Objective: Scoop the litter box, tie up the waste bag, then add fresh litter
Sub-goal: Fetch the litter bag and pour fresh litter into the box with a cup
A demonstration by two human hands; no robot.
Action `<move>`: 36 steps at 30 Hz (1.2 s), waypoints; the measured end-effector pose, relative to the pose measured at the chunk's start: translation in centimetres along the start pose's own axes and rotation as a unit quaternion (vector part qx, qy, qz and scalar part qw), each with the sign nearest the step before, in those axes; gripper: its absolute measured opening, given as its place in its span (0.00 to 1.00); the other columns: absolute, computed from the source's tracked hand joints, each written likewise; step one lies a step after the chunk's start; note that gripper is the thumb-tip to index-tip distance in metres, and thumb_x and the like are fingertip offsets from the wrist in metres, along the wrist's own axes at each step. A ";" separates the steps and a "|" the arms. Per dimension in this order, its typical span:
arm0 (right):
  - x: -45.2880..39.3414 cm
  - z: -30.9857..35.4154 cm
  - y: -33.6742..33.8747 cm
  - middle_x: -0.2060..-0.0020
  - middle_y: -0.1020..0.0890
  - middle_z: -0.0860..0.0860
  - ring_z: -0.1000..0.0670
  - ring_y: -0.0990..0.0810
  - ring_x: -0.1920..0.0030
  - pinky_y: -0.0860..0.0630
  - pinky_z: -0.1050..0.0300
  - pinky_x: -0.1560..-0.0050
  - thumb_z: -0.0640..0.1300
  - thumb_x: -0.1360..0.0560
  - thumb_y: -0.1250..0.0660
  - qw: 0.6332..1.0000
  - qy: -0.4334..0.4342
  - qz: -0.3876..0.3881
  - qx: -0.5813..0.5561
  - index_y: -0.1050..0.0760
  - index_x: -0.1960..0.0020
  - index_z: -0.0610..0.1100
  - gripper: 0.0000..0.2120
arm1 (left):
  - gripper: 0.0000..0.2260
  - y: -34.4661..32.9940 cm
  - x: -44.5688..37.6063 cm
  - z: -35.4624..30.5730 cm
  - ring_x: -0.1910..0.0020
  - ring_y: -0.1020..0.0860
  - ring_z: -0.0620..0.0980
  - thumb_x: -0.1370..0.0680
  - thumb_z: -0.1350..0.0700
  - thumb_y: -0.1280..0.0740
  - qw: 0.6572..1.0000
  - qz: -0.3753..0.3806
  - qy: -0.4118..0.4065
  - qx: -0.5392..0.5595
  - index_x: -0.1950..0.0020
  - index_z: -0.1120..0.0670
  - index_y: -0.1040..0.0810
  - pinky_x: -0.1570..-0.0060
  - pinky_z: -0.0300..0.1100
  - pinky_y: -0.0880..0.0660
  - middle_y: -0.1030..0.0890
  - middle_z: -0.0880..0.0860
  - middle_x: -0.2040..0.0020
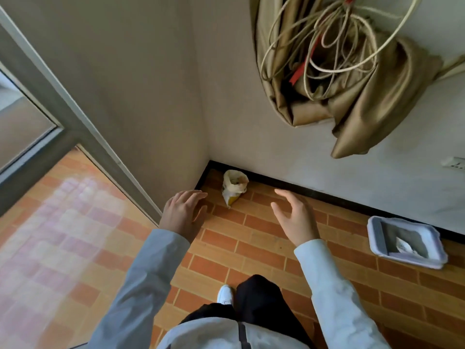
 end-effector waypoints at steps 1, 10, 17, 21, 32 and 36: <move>-1.4 -0.2 -0.2 0.39 0.21 0.48 0.49 0.26 0.37 0.29 0.51 0.36 0.45 0.23 0.35 1.000 -0.005 0.004 -0.001 0.25 0.36 0.44 0.16 | 0.12 -0.2 -1.4 0.4 0.43 0.24 0.58 0.24 0.56 0.34 1.000 0.003 0.002 0.000 0.41 0.55 0.22 0.42 0.54 0.28 0.20 0.54 0.43; -15.4 -2.7 -3.8 0.40 0.21 0.48 0.47 0.25 0.38 0.29 0.51 0.36 0.45 0.23 0.35 0.998 -0.013 0.052 0.014 0.25 0.37 0.46 0.15 | 0.12 -4.6 -13.0 4.0 0.44 0.23 0.58 0.23 0.56 0.36 0.998 0.007 0.066 0.006 0.41 0.53 0.22 0.43 0.52 0.28 0.20 0.54 0.43; -27.3 -6.8 -9.8 0.39 0.21 0.47 0.46 0.24 0.39 0.31 0.57 0.39 0.46 0.22 0.36 0.995 -0.024 0.092 0.041 0.25 0.37 0.45 0.15 | 0.13 -10.3 -21.6 8.7 0.42 0.25 0.57 0.22 0.55 0.39 0.990 0.014 0.143 0.019 0.38 0.54 0.24 0.42 0.51 0.29 0.21 0.54 0.41; -33.0 -10.7 -14.5 0.41 0.20 0.45 0.44 0.23 0.39 0.27 0.47 0.38 0.44 0.22 0.36 0.993 -0.026 0.108 0.039 0.24 0.37 0.42 0.15 | 0.13 -15.8 -25.9 11.9 0.44 0.24 0.57 0.22 0.56 0.38 0.979 0.017 0.196 0.052 0.39 0.54 0.23 0.46 0.49 0.27 0.21 0.55 0.42; -45.6 -34.0 -36.6 0.41 0.21 0.42 0.42 0.23 0.41 0.27 0.44 0.38 0.45 0.22 0.37 0.987 -0.086 0.128 0.054 0.26 0.37 0.40 0.15 | 0.08 -48.6 -34.1 26.6 0.58 0.22 0.53 0.26 0.50 0.40 0.927 0.131 0.339 0.098 0.55 0.50 0.23 0.58 0.44 0.24 0.20 0.51 0.55; -49.6 -43.3 -45.4 0.40 0.22 0.44 0.44 0.23 0.41 0.26 0.52 0.44 0.47 0.22 0.37 0.980 -0.113 0.152 0.059 0.28 0.35 0.42 0.17 | 0.11 -60.7 -36.3 31.8 0.65 0.23 0.48 0.30 0.40 0.37 0.910 0.167 0.372 0.078 0.60 0.46 0.25 0.68 0.39 0.27 0.22 0.47 0.63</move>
Point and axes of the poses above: each hand's wrist, its own x-axis away from the middle knuckle, its own y-axis out of the back of the hand, z = x × y, the point moved 6 cm from there along -x, towards the middle knuckle
